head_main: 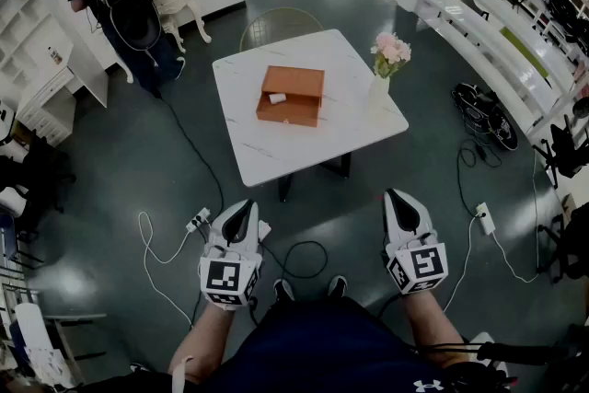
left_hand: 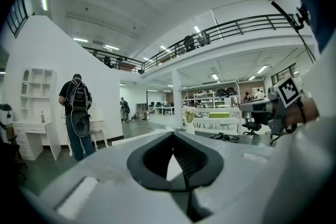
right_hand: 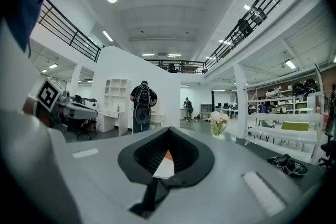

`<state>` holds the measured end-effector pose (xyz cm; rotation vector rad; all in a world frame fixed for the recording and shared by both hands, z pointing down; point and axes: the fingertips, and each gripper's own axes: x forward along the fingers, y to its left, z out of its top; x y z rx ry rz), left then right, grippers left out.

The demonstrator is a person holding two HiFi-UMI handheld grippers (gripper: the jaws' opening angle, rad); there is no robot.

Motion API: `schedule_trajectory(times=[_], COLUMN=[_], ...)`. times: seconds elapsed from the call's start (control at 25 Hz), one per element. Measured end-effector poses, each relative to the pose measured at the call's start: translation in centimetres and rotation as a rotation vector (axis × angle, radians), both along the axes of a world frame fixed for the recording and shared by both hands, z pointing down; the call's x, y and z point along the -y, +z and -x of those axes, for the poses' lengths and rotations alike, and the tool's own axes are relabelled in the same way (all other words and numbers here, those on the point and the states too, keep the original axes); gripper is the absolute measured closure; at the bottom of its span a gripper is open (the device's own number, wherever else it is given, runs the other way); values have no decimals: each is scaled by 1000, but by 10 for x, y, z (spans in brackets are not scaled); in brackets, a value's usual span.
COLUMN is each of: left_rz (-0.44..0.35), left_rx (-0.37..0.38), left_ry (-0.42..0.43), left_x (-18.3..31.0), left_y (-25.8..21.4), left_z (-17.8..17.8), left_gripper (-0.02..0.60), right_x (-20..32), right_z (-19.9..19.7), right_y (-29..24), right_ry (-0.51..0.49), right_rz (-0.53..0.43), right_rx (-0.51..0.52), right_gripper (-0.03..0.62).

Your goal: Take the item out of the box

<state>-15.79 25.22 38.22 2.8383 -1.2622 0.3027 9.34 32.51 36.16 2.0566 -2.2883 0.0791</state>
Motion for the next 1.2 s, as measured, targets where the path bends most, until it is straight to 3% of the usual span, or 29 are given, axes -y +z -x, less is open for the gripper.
schedule_trajectory(times=[0.44,0.64,0.92,1.2], left_rz=[11,19,55,81], left_rx=[9,10,14,25], left_ry=[-55,-102,-159,-185], left_x=[-2,-6,-11,6], left_y=[8,14,27,34], left_z=[-19,-32,-46,-45], left_gripper=[580,580,580,580], right_x=[-1,-5,-1,21], right_z=[-30,-40,-74,-78], right_y=[11,11,32,49], right_ry=[-32,-95,-110,-112], right_rz=[8,-15,39,86], right_rx=[24,-33,-1,37], right_gripper=[592,592,592,592])
